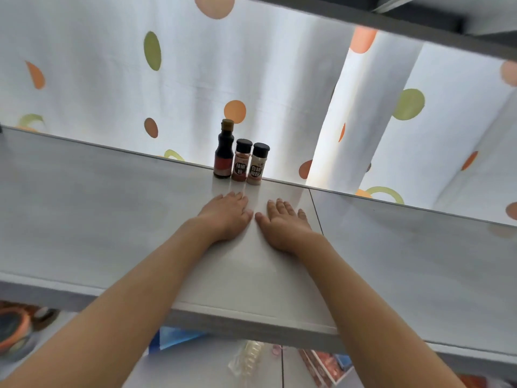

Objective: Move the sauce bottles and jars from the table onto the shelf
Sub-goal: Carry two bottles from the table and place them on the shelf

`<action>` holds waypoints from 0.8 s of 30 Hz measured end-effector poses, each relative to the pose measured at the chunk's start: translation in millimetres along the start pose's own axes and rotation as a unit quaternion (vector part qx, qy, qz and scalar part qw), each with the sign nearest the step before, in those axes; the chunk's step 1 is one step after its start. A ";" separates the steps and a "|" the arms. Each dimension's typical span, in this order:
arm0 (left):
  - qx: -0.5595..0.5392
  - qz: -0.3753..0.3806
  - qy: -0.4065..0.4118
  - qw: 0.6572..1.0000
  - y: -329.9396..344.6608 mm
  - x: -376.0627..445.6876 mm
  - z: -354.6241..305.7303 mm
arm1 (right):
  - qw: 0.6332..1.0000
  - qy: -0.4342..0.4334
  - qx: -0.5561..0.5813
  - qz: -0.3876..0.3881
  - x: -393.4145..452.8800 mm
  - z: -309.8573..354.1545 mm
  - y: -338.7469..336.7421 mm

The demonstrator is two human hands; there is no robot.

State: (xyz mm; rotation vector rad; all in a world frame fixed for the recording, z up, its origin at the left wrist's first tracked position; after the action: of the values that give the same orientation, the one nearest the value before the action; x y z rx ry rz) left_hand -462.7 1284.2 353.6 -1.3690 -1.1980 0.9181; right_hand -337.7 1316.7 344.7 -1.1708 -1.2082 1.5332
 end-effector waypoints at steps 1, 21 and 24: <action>0.006 0.012 -0.013 1.000 2.8 -11.4 -5.1 | 1.000 -0.013 -0.005 0.003 -8.8 -3.1 2.4; 0.084 -0.126 -0.265 0.952 3.5 -264.8 -181.5 | 0.923 -0.380 0.019 -0.054 -243.7 -35.5 22.8; 0.090 -0.146 -0.308 0.936 1.9 -310.2 -193.9 | 0.906 -0.420 0.042 -0.042 -286.4 -21.5 34.0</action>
State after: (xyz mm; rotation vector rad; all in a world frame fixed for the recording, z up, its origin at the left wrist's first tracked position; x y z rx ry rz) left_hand -338.8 940.0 355.2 -0.7358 -1.6834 1.2486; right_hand -258.1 1038.9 357.0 -0.3549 -1.6757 2.0788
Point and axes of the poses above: each hand's wrist, its own x-axis towards the middle knuckle, its own y-axis out of the palm, z = x × y, the point moved 7 cm from there along x, towards the middle knuckle, and after that the axes turned 15 degrees about y, right-handed, at the moved point
